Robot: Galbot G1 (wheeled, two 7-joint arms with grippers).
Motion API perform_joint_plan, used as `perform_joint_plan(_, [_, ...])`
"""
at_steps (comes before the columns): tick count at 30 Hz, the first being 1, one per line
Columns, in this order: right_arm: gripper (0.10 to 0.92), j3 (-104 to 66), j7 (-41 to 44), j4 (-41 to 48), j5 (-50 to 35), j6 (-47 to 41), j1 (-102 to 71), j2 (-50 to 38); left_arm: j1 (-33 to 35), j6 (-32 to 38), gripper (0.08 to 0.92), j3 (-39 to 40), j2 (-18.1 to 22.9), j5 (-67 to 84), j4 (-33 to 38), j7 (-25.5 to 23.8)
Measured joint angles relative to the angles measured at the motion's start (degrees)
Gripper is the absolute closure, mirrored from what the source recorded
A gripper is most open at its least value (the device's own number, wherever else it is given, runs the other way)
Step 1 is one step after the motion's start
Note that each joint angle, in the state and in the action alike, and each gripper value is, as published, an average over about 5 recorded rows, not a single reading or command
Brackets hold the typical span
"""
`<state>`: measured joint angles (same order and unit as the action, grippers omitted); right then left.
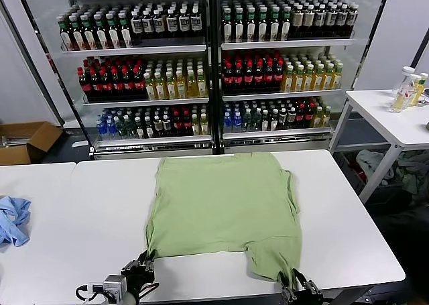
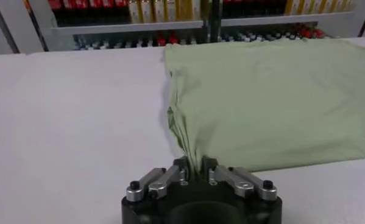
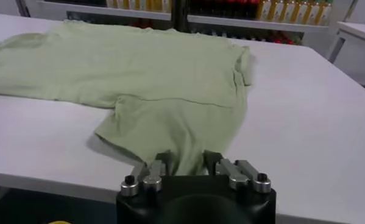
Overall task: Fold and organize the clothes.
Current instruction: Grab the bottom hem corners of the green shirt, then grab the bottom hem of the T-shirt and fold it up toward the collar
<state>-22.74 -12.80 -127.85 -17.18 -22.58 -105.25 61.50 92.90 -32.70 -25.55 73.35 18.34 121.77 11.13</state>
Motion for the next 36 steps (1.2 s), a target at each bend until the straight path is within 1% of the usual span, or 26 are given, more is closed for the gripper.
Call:
perform_joint_plan(3, [0.855,-0.1,0.3,-0.3,-0.1,0.7,0.0,-0.2,0.4,0.0,0.896,-0.4,0.0,1.2,0.5,-0.3])
perform_joint_plan(6, [0.908,-0.5,0.6,-0.8,0.0,2.1,0.0,-0.6,0.8,-0.2,0.904,-0.7,0.0,2.7,1.4,-0.8])
perform_joint_plan(16, [0.915,-3.6,1.0,-4.8,-1.3,6.3,0.9,-2.7,2.6,-0.4,0.913,-2.7,-0.6,8.7,7.5,-1.9])
perform_joint_plan(23, [0.915,-5.8,0.5,-5.5,-3.7,7.1,3.8,-5.1,2.1,-0.2,0.914,-4.0,-1.9,12.4,11.1,-2.1])
perform_joint_plan(30, [0.915,-5.7,0.3,-3.1,-7.6,6.9,10.3,-8.5,-0.5,0.1,0.914,-4.5,-4.5,16.2,11.3,-2.3])
perform_joint_plan(36, [0.915,-4.2,0.6,1.0,-10.6,6.8,17.1,-11.5,-4.4,0.7,0.914,-3.7,-8.0,18.6,8.7,-2.8])
